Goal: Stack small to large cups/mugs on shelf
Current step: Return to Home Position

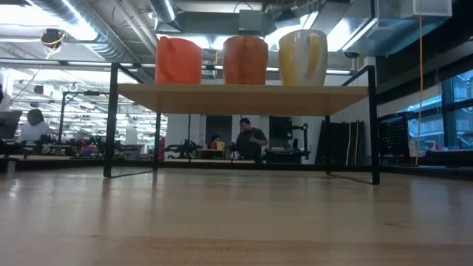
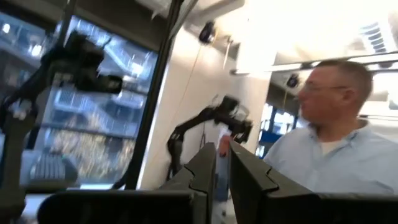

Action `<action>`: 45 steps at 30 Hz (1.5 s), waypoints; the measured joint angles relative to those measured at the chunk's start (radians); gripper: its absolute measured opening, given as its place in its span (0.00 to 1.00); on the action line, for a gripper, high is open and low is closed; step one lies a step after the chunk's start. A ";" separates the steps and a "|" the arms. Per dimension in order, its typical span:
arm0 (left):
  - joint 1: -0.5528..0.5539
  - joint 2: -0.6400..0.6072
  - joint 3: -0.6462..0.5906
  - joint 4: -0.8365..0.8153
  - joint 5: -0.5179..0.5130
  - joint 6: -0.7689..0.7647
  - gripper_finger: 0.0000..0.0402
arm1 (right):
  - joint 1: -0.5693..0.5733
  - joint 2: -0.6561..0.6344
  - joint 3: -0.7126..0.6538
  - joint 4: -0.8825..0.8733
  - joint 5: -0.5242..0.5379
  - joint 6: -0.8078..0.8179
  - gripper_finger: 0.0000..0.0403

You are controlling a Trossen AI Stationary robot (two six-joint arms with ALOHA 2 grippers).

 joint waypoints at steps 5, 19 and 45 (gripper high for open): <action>0.000 -0.090 -0.053 0.031 -0.005 0.024 0.09 | 0.000 -0.178 -0.273 0.205 0.000 -0.013 0.09; 0.000 -0.230 -0.060 -0.161 -0.148 0.087 0.09 | 0.000 -0.668 -0.929 0.646 0.021 -0.022 0.09; -0.001 -0.377 -0.334 -0.010 -0.154 0.079 0.09 | 0.000 -1.190 -1.465 0.883 0.090 -0.081 0.09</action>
